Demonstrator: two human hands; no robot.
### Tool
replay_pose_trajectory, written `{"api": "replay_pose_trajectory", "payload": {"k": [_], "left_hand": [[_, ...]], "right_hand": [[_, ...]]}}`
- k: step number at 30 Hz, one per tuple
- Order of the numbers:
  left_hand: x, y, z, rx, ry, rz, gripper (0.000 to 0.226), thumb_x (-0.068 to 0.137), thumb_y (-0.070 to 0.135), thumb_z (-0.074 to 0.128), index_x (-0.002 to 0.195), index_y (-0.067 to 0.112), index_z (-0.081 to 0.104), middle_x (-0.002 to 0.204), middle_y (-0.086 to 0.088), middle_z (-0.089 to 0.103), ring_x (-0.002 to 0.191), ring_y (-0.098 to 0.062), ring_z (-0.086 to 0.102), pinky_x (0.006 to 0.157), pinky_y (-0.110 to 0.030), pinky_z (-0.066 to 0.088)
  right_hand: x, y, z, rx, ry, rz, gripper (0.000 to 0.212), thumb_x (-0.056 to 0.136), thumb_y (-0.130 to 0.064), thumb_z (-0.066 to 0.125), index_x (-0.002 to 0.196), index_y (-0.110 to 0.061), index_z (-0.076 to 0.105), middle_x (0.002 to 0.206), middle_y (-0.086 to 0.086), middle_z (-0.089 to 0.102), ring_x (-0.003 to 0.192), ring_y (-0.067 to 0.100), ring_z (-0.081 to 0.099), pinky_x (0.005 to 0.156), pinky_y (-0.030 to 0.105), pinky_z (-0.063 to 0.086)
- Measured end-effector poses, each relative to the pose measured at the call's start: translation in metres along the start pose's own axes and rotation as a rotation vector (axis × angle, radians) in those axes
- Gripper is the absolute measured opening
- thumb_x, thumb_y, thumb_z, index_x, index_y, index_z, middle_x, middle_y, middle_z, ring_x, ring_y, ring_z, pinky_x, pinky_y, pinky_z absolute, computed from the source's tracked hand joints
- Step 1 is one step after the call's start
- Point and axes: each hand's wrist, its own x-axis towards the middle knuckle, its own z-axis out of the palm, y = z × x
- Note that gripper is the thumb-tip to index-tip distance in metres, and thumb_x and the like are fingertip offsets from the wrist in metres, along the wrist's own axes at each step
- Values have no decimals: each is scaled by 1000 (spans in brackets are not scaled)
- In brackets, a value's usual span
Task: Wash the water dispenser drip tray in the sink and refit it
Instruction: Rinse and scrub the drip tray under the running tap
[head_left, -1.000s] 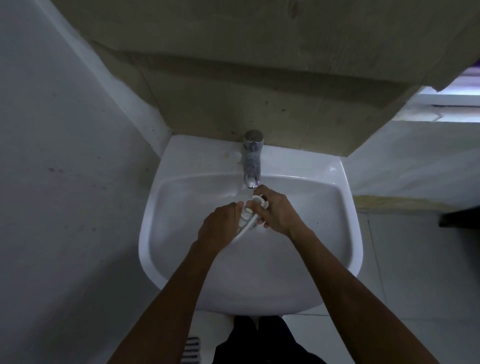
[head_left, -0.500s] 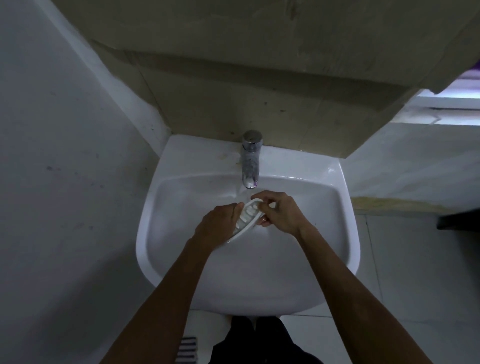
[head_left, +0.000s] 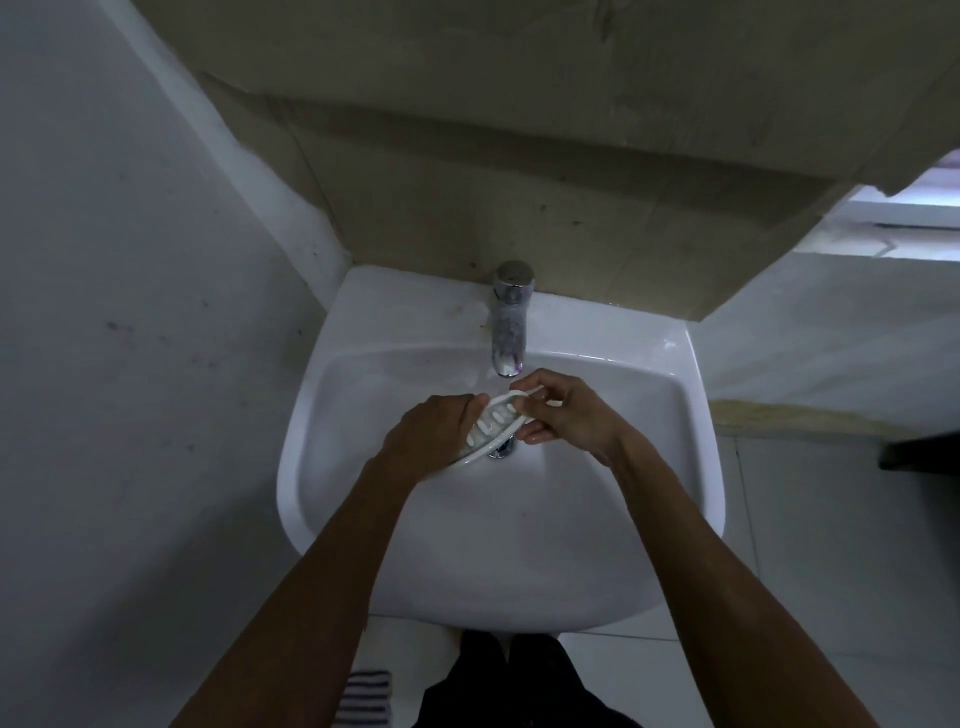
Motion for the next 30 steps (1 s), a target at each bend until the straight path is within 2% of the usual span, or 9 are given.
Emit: {"api": "replay_pose_trajectory", "payload": {"k": [7, 10, 12, 14, 15, 18, 20, 25, 30], "left_hand": [[1, -2, -8, -8, 40, -31, 39, 102, 32, 39, 140, 25, 49, 137, -5, 56, 120, -30, 54, 92, -39, 42], [9, -3, -10, 132, 3, -22, 43, 102, 34, 39, 144, 26, 43, 139, -7, 55, 118, -32, 55, 91, -41, 44], [11, -3, -12, 282, 78, 70, 42, 100, 29, 42, 140, 19, 49, 124, -14, 63, 100, -36, 64, 76, -42, 50], [11, -2, -8, 415, 182, 102, 39, 91, 25, 41, 118, 16, 67, 87, -12, 72, 65, -33, 66, 57, -38, 50], [12, -2, -2, 447, 270, 88, 40, 87, 28, 38, 107, 19, 71, 76, -7, 71, 57, -31, 64, 58, -38, 50], [8, 12, 4, 190, 347, -92, 40, 90, 46, 39, 94, 24, 72, 89, -2, 72, 89, -32, 65, 98, -54, 39], [5, 19, 12, 36, 472, -161, 44, 85, 55, 49, 106, 23, 70, 110, -5, 67, 118, -33, 55, 112, -58, 21], [-7, 33, 29, -163, 579, -431, 88, 81, 64, 52, 149, 12, 30, 157, -19, 21, 147, -40, 13, 116, -59, 9], [-10, 45, 28, -616, 541, -508, 119, 78, 48, 73, 152, 5, -10, 160, -16, -18, 143, -40, 23, 105, -48, 40]], "right_hand": [[1, 0, 15, -40, 55, -8, 31, 93, -22, 67, 112, -1, 55, 95, 18, 66, 75, 32, 69, 64, 35, 63], [-1, -2, 20, 21, 66, -12, 34, 94, -27, 66, 114, -3, 52, 94, 20, 67, 68, 29, 70, 62, 37, 63], [-1, -1, 22, 32, 51, -30, 31, 95, -30, 64, 115, -6, 56, 94, 20, 69, 68, 31, 71, 66, 40, 64], [0, 4, 26, -1, 65, -67, 31, 95, -35, 62, 114, -10, 65, 101, 18, 72, 78, 36, 73, 74, 46, 63], [0, 7, 29, -32, 100, -94, 31, 96, -38, 61, 112, -12, 68, 101, 13, 74, 81, 35, 74, 77, 49, 62], [-1, 18, 37, 19, 197, -111, 27, 101, -32, 55, 111, -12, 70, 98, 10, 75, 79, 36, 74, 79, 56, 59], [-4, 24, 41, 136, 233, -82, 25, 103, -24, 52, 113, -7, 67, 99, 16, 73, 77, 42, 73, 79, 59, 59], [-10, 35, 49, 276, 290, -84, 26, 104, -23, 51, 115, -2, 63, 105, 26, 69, 83, 46, 72, 78, 57, 60], [-12, 39, 47, 234, 303, -101, 26, 104, -19, 51, 114, 2, 63, 102, 28, 68, 78, 42, 72, 68, 39, 63]]}}
